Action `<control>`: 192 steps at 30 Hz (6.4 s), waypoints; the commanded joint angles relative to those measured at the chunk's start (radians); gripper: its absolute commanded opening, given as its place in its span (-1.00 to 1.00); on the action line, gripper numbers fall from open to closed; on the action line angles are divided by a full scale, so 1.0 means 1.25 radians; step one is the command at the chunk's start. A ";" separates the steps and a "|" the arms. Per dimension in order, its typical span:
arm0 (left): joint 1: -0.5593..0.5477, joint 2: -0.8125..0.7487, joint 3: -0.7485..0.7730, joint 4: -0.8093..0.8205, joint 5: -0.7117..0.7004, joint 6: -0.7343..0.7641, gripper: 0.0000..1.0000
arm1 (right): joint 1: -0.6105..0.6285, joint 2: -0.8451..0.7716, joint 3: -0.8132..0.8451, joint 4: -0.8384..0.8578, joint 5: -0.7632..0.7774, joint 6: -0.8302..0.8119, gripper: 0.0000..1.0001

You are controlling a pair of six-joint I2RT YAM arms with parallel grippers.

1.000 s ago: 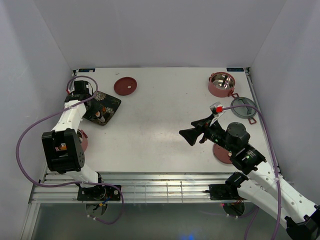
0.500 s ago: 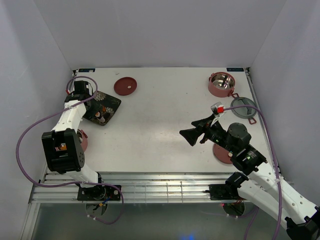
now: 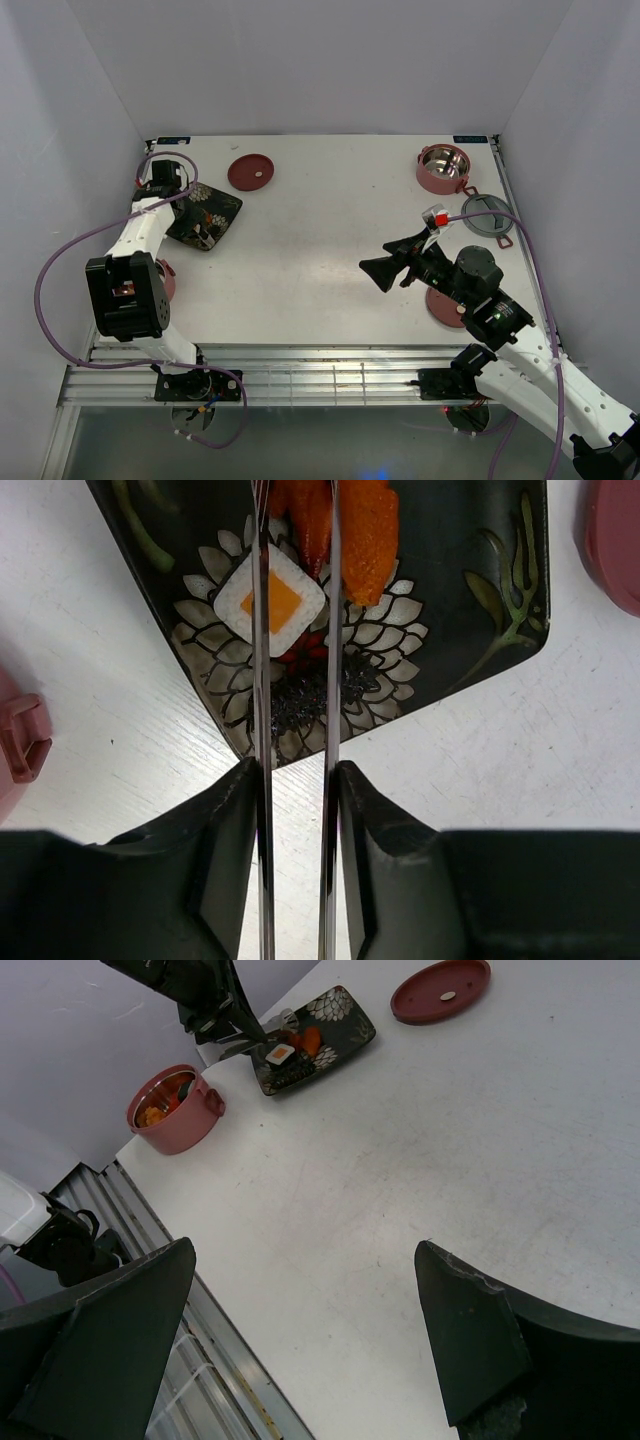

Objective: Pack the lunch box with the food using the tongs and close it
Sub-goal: Pick up the fake food from the plate, then place the fake food in the packing box, then move the packing box to the center of the board.

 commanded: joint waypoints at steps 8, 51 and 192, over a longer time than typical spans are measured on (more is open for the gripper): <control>-0.005 -0.010 0.058 0.010 0.003 0.005 -0.39 | 0.000 -0.014 0.011 0.018 0.005 -0.007 0.91; 0.130 -0.492 -0.149 -0.220 -0.145 0.086 -1.00 | 0.014 0.067 0.021 0.051 -0.026 -0.003 0.90; -0.087 -0.148 0.024 0.093 0.004 0.241 0.11 | -0.663 1.330 1.084 -0.266 0.113 -0.181 -0.17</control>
